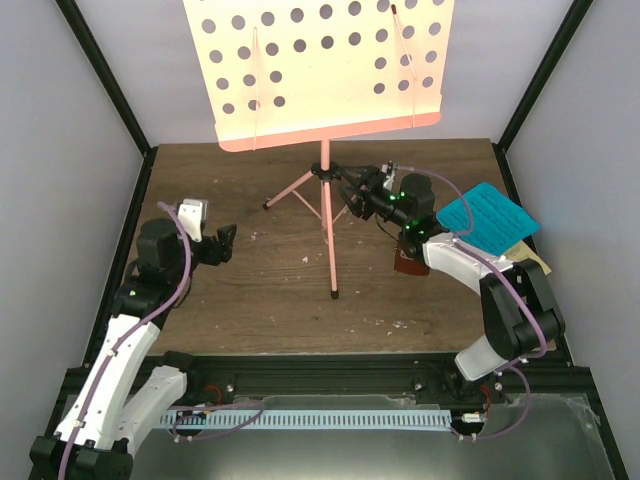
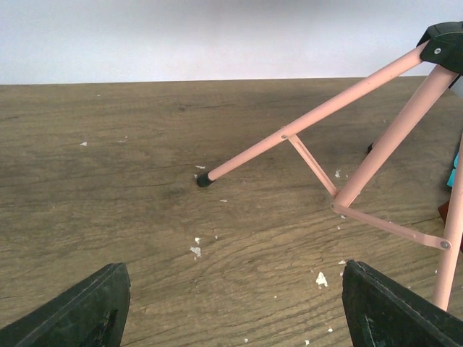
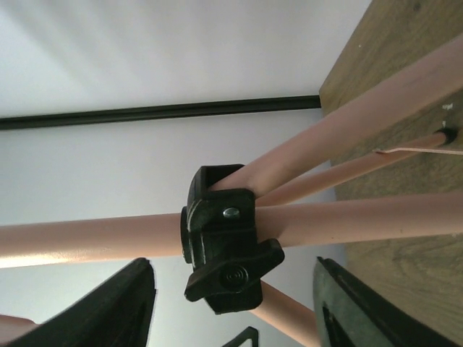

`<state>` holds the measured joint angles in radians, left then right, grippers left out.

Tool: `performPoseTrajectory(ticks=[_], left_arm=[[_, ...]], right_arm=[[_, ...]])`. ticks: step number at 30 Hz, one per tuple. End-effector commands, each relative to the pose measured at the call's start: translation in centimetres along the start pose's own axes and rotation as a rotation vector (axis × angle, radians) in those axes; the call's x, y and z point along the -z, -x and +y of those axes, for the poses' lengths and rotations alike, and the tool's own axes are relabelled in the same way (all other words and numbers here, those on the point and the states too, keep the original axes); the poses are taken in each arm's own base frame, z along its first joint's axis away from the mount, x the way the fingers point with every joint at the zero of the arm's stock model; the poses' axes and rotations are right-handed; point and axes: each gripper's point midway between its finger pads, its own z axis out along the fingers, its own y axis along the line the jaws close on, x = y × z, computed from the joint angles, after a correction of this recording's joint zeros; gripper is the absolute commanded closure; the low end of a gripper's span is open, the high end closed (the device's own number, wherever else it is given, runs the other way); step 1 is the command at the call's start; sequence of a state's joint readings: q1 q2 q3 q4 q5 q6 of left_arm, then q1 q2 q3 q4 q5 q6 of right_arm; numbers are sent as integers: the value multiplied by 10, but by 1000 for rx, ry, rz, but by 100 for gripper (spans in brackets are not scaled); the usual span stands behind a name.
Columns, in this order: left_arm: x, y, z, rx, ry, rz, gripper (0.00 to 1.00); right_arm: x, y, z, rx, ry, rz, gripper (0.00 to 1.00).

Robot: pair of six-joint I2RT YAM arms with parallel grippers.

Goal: Pack up the instrument practice props

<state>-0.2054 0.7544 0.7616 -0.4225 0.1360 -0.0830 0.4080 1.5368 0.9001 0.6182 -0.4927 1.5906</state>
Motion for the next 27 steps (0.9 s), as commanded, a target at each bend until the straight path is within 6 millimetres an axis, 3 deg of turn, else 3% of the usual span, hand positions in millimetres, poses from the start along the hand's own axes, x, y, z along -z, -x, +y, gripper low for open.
performPoseTrajectory(ticks=[1,9,22,27], left_arm=[[3,3,-2,-11,-9,-14,18],[2,1,-2,-9,-8,-9,18],[2,2,-2,-9,-9,-10,18],[2,1,-2,-9,-8,-8,18]], right_arm=[[-1,4,19,-2,58,-14,45],[2,4,16,-7,57,-19,72],[1,4,8,-14,45,-17,86],[1,5,4,-8,42,-19,83]])
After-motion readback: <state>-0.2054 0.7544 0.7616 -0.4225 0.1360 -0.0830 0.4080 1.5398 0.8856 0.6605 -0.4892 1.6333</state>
